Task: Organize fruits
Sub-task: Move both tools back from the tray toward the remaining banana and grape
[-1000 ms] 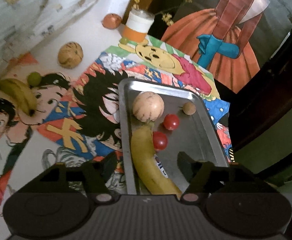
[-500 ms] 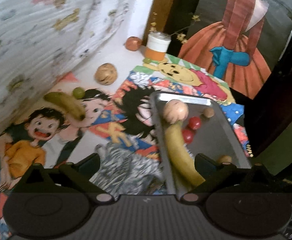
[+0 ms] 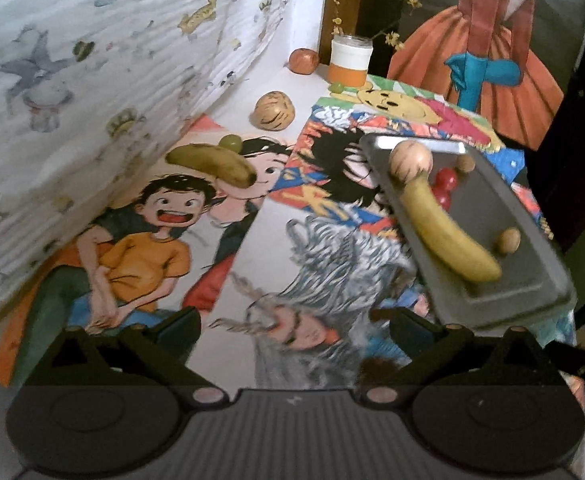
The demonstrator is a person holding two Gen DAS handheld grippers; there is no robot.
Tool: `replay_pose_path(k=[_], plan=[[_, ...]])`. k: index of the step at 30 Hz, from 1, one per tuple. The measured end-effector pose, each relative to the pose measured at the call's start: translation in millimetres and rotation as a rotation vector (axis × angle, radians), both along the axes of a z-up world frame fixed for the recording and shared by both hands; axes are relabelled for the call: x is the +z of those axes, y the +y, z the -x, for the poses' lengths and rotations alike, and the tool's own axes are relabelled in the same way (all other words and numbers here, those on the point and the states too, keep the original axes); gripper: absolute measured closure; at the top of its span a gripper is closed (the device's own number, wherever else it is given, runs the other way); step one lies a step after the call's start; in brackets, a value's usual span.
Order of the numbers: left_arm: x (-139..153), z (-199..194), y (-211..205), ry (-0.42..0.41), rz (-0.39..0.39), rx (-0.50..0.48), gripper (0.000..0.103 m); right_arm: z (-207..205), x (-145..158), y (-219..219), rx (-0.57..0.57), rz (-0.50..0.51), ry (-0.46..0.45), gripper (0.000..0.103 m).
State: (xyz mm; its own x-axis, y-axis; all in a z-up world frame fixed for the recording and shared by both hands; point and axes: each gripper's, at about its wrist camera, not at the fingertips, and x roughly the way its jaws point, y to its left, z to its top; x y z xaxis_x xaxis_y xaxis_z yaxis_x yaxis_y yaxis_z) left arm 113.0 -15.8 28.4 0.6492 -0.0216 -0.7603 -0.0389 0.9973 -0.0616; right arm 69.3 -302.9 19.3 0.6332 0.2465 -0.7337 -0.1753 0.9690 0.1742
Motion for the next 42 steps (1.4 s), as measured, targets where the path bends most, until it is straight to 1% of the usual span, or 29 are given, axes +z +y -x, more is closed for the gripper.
replay_pose_path(k=[4, 8, 12, 16, 18, 22, 25, 27, 31, 33, 35, 38, 40, 42], plan=[[-3, 9, 9, 0.001, -0.034, -0.009, 0.0, 5, 3, 5, 0.049, -0.01, 0.029, 0.001], [-8, 14, 19, 0.022, -0.058, 0.01, 0.0, 4, 7, 16, 0.105, 0.022, 0.037, 0.001], [-10, 14, 30, 0.033, -0.062, 0.034, 0.0, -1, 8, 25, 0.154, 0.022, 0.046, 0.001], [-9, 9, 40, 0.037, -0.056, 0.06, 0.0, -12, 17, 38, 0.204, -0.012, 0.045, 0.001], [-7, 4, 45, 0.034, -0.052, 0.072, 0.0, -18, 27, 45, 0.232, -0.027, 0.024, 0.001], [2, -3, 53, 0.011, -0.04, 0.094, 0.0, -34, 54, 62, 0.291, -0.029, -0.052, 0.001], [11, -11, 58, -0.014, -0.029, 0.113, 0.0, -51, 79, 74, 0.331, -0.02, -0.115, 0.001], [17, -17, 61, -0.036, -0.027, 0.117, 0.0, -66, 100, 81, 0.367, -0.03, -0.141, 0.001], [40, -30, 63, -0.113, -0.027, 0.132, 0.0, -101, 149, 94, 0.446, -0.088, -0.134, 0.001], [50, -33, 62, -0.155, -0.014, 0.135, 0.0, -116, 173, 100, 0.457, -0.117, -0.174, 0.001], [56, -36, 62, -0.194, 0.008, 0.139, 0.0, -130, 190, 106, 0.447, -0.134, -0.203, 0.001], [56, -40, 60, -0.223, 0.053, 0.158, 0.0, -147, 199, 117, 0.468, -0.11, -0.255, 0.0], [54, -42, 58, -0.234, 0.075, 0.177, 0.0, -159, 195, 123, 0.495, -0.101, -0.263, 0.001], [49, -43, 57, -0.254, 0.082, 0.219, 0.0, -166, 187, 127, 0.538, -0.123, -0.262, 0.001]])
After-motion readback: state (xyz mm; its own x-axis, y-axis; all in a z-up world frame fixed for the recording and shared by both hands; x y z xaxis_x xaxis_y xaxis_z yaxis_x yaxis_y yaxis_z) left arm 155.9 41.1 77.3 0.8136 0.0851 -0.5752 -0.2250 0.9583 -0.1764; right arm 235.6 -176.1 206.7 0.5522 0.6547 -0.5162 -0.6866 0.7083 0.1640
